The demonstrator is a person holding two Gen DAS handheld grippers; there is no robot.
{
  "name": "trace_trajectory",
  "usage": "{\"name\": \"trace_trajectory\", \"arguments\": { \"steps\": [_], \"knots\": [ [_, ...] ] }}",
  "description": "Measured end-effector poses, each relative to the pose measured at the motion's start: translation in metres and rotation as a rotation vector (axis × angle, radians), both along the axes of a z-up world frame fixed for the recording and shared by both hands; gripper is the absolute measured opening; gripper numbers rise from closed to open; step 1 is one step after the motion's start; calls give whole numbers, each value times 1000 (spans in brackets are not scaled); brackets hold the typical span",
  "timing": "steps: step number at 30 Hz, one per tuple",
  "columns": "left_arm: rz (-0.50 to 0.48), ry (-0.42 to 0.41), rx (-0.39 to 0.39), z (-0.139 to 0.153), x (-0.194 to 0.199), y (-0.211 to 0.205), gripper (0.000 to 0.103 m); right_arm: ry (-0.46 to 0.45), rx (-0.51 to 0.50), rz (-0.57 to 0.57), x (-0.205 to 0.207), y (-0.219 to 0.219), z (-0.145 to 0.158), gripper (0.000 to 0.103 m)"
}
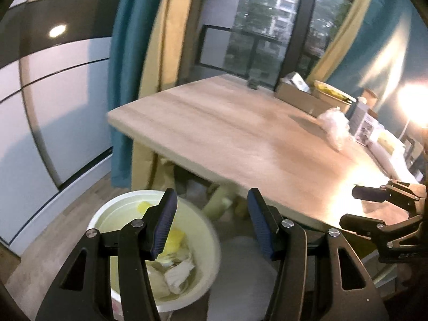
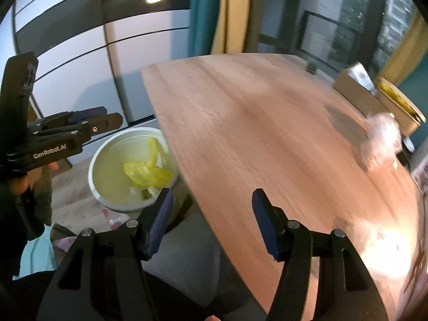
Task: Collect trash
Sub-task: 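Move both grippers back to the table, right toward the flat clear bag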
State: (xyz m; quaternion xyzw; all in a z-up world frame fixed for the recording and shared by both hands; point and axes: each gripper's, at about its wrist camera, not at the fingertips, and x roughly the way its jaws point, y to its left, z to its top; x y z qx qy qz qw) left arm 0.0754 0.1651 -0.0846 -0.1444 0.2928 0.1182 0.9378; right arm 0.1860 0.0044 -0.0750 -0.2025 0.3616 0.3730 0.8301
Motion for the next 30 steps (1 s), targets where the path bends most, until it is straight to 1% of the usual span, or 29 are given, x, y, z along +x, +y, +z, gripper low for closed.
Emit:
{"name": "trace_trajectory", "arguments": {
  "steps": [14, 18, 21, 24, 29, 30],
  "knots": [
    [-150, 6, 47, 18, 42, -76, 58, 38, 57, -196, 18, -102, -8, 63],
    [-194, 10, 63, 23, 53, -97, 58, 56, 73, -261, 23, -131, -12, 70],
    [-220, 17, 76, 26, 61, -109, 58, 76, 91, -309, 29, -151, -15, 73],
    [-242, 22, 85, 30, 71, -121, 58, 98, 119, -349, 36, -167, -16, 75],
    [-275, 31, 108, 37, 89, -137, 58, 175, 213, -403, 53, -189, -21, 76],
    [-279, 31, 113, 38, 92, -140, 58, 181, 219, -414, 56, -192, -22, 76]
  ]
}}
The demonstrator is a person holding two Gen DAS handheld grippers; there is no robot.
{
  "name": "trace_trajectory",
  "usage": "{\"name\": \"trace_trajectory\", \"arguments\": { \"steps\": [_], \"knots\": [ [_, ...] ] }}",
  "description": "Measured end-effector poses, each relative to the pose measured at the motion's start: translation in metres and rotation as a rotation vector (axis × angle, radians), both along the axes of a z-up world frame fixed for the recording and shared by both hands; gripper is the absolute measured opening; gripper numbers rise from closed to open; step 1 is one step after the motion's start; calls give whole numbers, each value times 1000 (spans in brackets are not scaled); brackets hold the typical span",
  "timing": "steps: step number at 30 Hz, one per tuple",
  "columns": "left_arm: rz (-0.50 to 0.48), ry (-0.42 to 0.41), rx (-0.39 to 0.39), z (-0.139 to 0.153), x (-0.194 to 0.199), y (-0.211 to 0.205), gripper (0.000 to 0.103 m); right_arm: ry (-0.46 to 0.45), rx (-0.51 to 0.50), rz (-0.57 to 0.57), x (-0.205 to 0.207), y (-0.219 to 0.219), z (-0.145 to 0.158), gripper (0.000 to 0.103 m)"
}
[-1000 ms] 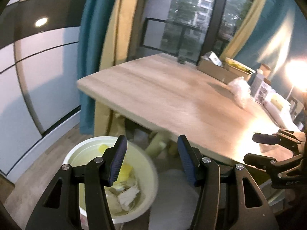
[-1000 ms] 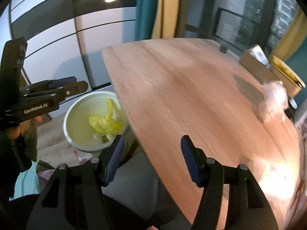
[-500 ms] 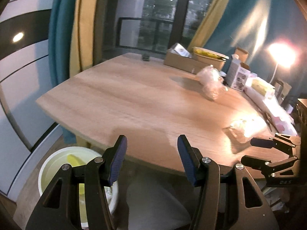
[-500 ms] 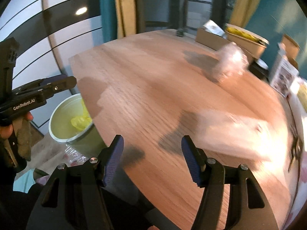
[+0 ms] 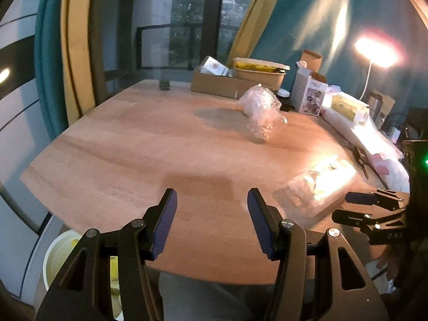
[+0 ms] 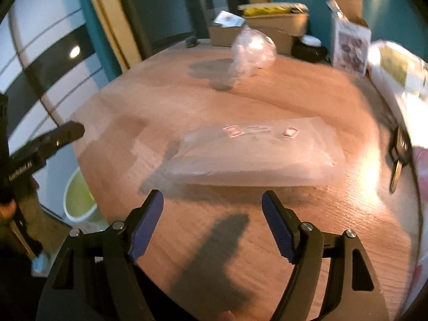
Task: Collect trash
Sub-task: 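Move both grippers back to the table, right toward the flat clear bag, then grasp the flat clear bag with red labels with the right gripper and lift, then grasp the crumpled clear bag with the left gripper while the right holds the flat bag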
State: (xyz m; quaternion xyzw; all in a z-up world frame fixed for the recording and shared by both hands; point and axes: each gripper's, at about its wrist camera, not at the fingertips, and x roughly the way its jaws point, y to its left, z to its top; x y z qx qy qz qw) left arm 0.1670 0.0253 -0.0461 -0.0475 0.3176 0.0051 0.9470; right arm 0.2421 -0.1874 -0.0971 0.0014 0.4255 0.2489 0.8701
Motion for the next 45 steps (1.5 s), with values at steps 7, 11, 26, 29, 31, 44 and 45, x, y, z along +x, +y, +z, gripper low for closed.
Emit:
{"name": "trace_trajectory", "arguments": {
  "steps": [7, 11, 26, 29, 31, 44, 45],
  "knots": [
    [-13, 13, 20, 6, 24, -10, 58, 37, 48, -65, 32, -15, -2, 77],
    [-23, 22, 22, 7, 41, -13, 58, 54, 64, -97, 52, -18, -4, 77],
    [-75, 49, 18, 2, 99, -19, 58, 32, 17, -218, 112, -6, -4, 44],
    [-90, 55, 11, -1, 112, -23, 58, 23, 23, -200, 117, -3, -4, 33],
    [-105, 54, 7, -1, 123, -26, 58, 17, 29, -186, 119, -3, -3, 25],
    [-219, 50, -7, 1, 208, -84, 58, -77, 67, -211, 122, -53, 28, 14],
    [-220, 51, -7, 0, 217, -88, 58, -81, 69, -220, 123, -58, 28, 14]
  ]
}}
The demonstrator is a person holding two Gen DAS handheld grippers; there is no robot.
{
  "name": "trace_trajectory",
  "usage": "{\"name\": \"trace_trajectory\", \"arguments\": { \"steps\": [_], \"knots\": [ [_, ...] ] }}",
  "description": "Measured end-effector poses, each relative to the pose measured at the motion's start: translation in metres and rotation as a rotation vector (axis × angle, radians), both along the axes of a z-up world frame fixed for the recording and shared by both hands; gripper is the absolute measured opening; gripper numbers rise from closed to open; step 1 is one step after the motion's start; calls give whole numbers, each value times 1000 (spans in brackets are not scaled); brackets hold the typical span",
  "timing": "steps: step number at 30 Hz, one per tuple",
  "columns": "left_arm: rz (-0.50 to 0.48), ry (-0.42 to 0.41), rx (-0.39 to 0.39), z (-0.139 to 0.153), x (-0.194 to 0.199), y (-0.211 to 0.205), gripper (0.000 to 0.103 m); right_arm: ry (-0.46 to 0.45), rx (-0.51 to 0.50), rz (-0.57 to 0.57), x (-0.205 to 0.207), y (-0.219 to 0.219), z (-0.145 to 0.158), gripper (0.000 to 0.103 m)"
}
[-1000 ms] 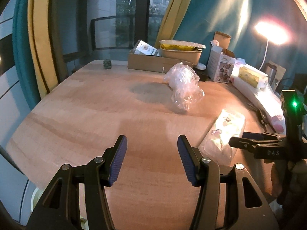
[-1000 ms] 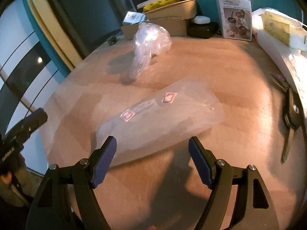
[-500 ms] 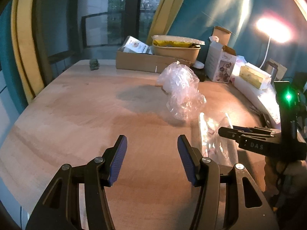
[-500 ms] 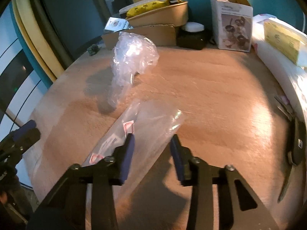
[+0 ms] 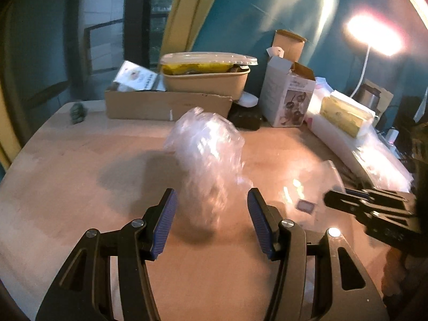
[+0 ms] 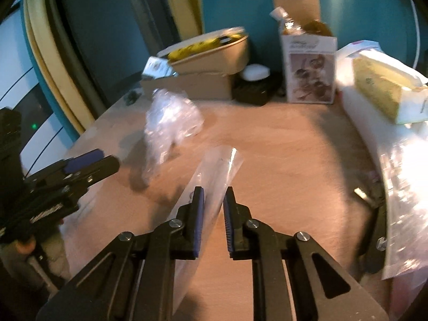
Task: Collect trash
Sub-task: 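Grasp the crumpled clear bag with the left gripper while the right holds the flat bag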
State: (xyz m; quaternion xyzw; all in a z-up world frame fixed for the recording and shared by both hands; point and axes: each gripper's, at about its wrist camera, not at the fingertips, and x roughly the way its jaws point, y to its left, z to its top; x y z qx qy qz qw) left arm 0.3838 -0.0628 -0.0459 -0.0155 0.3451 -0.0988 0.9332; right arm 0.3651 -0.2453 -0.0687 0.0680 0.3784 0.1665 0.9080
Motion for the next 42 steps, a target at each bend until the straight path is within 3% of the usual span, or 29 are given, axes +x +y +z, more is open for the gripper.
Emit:
{"name": "trace_trajectory", "arguments": {
  "steps": [7, 12, 15, 16, 22, 42],
  "knots": [
    [27, 13, -9, -10, 47, -8, 58, -25, 14, -38, 7, -26, 2, 14],
    [29, 99, -5, -26, 74, -9, 58, -30, 24, -58, 10, -34, 3, 14],
    [25, 119, 18, -31, 78, -10, 26, -32, 29, -64, 10, -35, 4, 14],
    [22, 118, 24, -31, 77, -11, 22, -34, 28, -65, 9, -35, 5, 14],
    [13, 89, 35, -21, 59, -9, 15, -52, 18, -62, 4, -30, 12, 14],
    [37, -39, 11, 29, -59, 33, 15, -182, -47, -2, -60, 13, 65, 13]
  ]
}}
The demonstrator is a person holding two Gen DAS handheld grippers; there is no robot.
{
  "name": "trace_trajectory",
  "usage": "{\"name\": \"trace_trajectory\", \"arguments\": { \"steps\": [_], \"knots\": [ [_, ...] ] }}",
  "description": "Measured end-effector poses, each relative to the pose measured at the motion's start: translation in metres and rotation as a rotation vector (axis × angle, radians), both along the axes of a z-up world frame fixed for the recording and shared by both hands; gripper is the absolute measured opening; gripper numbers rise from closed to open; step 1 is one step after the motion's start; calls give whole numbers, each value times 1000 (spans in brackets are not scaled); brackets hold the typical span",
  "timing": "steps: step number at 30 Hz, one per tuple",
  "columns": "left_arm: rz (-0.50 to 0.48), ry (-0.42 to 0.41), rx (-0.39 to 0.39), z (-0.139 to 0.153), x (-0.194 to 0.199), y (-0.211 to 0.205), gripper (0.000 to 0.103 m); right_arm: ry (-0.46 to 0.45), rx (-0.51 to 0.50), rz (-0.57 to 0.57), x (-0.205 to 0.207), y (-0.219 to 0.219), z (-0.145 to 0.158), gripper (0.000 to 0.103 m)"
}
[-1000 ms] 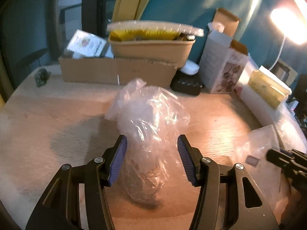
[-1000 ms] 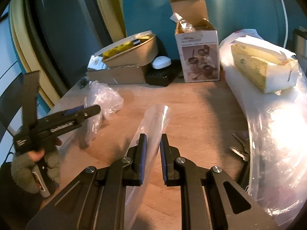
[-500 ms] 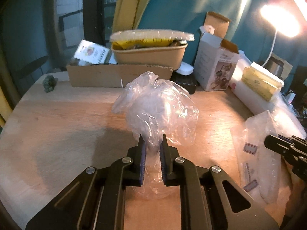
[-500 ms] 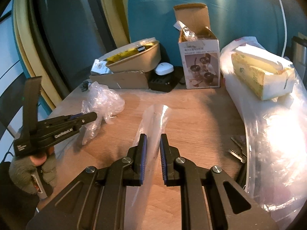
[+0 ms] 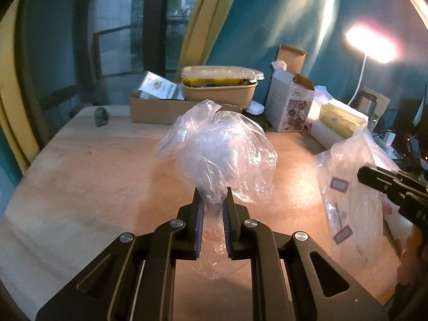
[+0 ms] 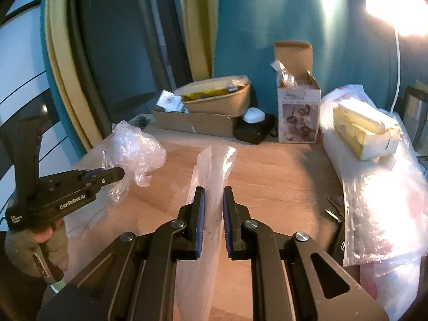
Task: Collect trash
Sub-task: 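Carry the crumpled bag and flat bag with both grippers over the white bucket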
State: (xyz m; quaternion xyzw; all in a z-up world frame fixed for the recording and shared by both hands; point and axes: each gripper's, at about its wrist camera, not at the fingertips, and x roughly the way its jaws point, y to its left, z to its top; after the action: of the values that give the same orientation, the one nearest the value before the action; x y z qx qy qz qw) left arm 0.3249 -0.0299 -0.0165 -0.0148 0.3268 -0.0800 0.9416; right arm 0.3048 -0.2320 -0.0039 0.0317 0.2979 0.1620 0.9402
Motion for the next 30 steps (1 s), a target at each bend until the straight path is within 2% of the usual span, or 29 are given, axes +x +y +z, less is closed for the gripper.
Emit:
{"name": "trace_trajectory", "arguments": {
  "steps": [19, 30],
  "knots": [
    [90, -142, 16, 30, -119, 49, 15, -88, -74, 114, -69, 66, 22, 13],
    [182, -134, 1, 10, -177, 94, 15, -109, -114, 202, -100, 107, 23, 13]
  ]
}}
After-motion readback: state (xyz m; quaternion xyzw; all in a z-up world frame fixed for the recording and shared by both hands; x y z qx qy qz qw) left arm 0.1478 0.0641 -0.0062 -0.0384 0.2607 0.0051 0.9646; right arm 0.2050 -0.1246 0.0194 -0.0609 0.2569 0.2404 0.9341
